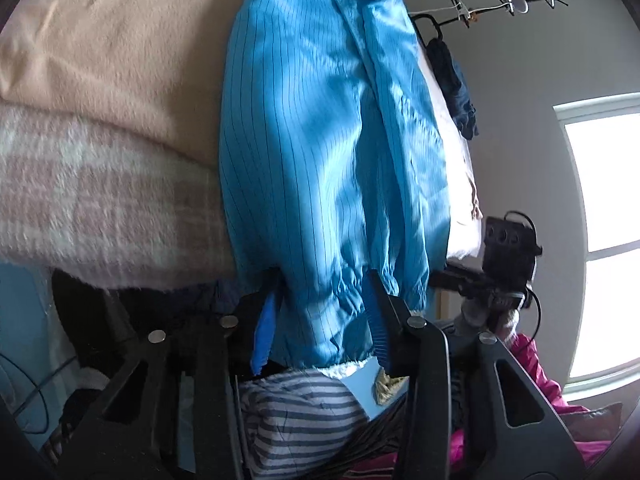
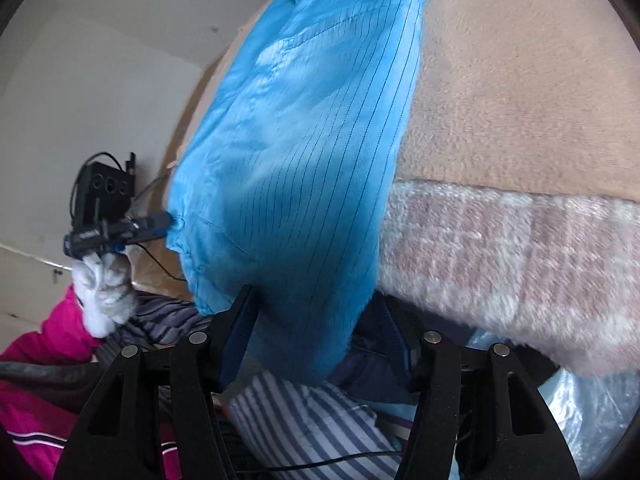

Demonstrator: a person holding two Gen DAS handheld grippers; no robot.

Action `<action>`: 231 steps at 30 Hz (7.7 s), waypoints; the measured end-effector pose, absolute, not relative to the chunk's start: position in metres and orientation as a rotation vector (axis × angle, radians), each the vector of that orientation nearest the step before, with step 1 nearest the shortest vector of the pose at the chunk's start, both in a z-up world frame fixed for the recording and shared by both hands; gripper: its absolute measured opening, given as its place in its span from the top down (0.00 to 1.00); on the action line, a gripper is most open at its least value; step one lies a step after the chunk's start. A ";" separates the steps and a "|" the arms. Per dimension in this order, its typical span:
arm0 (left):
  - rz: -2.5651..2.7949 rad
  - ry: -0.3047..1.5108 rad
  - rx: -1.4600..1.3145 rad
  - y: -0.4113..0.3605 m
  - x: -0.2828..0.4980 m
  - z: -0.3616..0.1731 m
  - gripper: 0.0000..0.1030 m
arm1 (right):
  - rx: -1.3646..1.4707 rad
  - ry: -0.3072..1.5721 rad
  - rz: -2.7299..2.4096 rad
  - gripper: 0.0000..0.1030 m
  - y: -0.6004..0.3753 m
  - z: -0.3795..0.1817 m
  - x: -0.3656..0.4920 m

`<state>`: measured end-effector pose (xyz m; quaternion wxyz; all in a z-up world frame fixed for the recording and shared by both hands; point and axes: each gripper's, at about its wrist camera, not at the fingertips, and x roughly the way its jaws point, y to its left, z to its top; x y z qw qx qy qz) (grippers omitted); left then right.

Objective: Fold large clothes

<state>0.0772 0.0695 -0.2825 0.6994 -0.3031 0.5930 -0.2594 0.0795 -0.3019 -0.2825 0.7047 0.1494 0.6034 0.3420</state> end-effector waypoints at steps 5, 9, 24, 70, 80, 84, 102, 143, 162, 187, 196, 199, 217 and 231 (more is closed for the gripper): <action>-0.543 1.370 -0.690 0.068 0.081 -0.296 0.53 | 0.357 1.352 0.808 0.55 -0.303 -0.283 0.088; -0.597 1.408 -0.668 0.056 0.083 -0.299 0.75 | 0.365 1.402 0.836 0.53 -0.289 -0.295 0.091; -0.731 1.260 -0.850 0.061 0.107 -0.226 0.96 | 0.798 1.317 0.999 0.95 -0.295 -0.260 0.103; -0.395 1.037 -0.488 0.071 0.309 -0.230 0.52 | 0.557 1.143 0.556 0.42 -0.365 -0.194 0.279; -0.454 1.132 -0.340 0.028 0.319 -0.265 0.92 | 0.278 1.192 0.514 0.56 -0.324 -0.214 0.276; -0.451 1.126 -0.391 0.034 0.317 -0.260 0.99 | 0.196 1.180 0.486 0.90 -0.313 -0.213 0.276; -0.340 1.038 -0.363 0.065 0.303 -0.226 0.68 | 0.064 1.158 0.446 0.90 -0.298 -0.200 0.277; -0.419 0.990 -0.310 0.072 0.274 -0.182 0.95 | -0.125 0.974 0.801 0.53 -0.230 -0.140 0.281; -0.522 1.095 -0.217 0.052 0.242 -0.208 0.95 | -0.179 1.401 1.312 0.66 -0.141 -0.209 0.351; -0.546 1.080 -0.152 0.034 0.233 -0.205 0.95 | -0.413 1.157 1.375 0.92 -0.131 -0.153 0.298; -0.357 1.134 -0.025 0.030 0.276 -0.257 0.95 | -0.527 1.139 0.964 0.84 -0.132 -0.193 0.329; -0.355 1.096 -0.064 0.042 0.274 -0.247 0.95 | -0.352 1.084 0.910 0.84 -0.168 -0.171 0.329; -0.392 1.030 -0.016 0.020 0.301 -0.244 0.94 | -0.181 1.100 0.522 0.93 -0.274 -0.201 0.270; -0.281 0.968 -0.169 0.091 0.293 -0.215 0.94 | 0.001 1.064 0.508 0.97 -0.321 -0.188 0.265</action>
